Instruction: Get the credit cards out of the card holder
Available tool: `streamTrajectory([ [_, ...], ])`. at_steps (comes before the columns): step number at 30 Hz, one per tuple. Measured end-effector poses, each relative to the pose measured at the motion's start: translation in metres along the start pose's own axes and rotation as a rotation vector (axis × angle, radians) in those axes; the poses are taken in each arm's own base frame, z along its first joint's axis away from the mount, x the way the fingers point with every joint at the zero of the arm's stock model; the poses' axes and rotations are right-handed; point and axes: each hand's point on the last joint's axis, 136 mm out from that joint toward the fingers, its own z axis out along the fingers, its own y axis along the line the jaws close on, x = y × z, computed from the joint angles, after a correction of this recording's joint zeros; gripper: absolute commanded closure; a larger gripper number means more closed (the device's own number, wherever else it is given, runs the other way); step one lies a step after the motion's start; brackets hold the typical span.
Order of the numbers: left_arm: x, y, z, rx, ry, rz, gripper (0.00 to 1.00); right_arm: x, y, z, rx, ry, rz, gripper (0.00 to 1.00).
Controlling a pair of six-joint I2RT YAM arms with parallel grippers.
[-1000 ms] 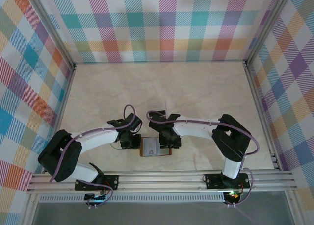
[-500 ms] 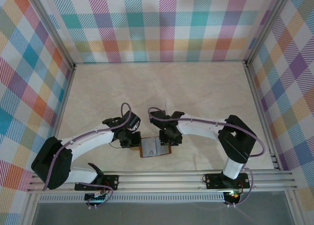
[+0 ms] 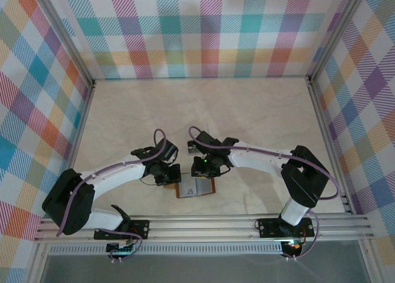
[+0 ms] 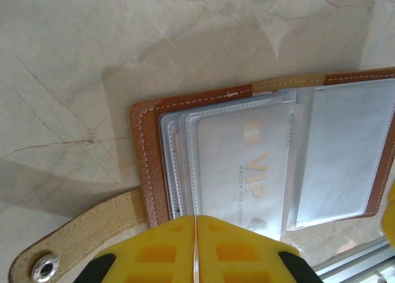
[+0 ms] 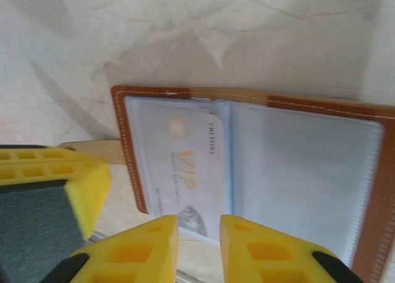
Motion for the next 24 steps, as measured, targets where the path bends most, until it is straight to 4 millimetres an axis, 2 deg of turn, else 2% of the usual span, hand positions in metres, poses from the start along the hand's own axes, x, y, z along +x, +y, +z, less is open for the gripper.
streamTrajectory([
  [8, 0.003, 0.001, 0.006, -0.004, 0.027, -0.011, 0.81, 0.009, -0.005, 0.024, -0.037, 0.064, 0.025, 0.79],
  [15, 0.005, -0.002, 0.010, 0.007, 0.035, -0.001, 0.74, 0.009, -0.003, 0.029, -0.057, 0.067, 0.024, 0.81],
  [20, 0.008, 0.002, 0.018, -0.010, 0.057, -0.005, 0.73, 0.010, -0.005, 0.034, -0.064, 0.069, 0.024, 0.82],
  [24, 0.012, 0.008, 0.025, -0.039, 0.080, 0.005, 0.76, 0.013, -0.011, 0.038, -0.063, 0.080, 0.029, 0.81],
])
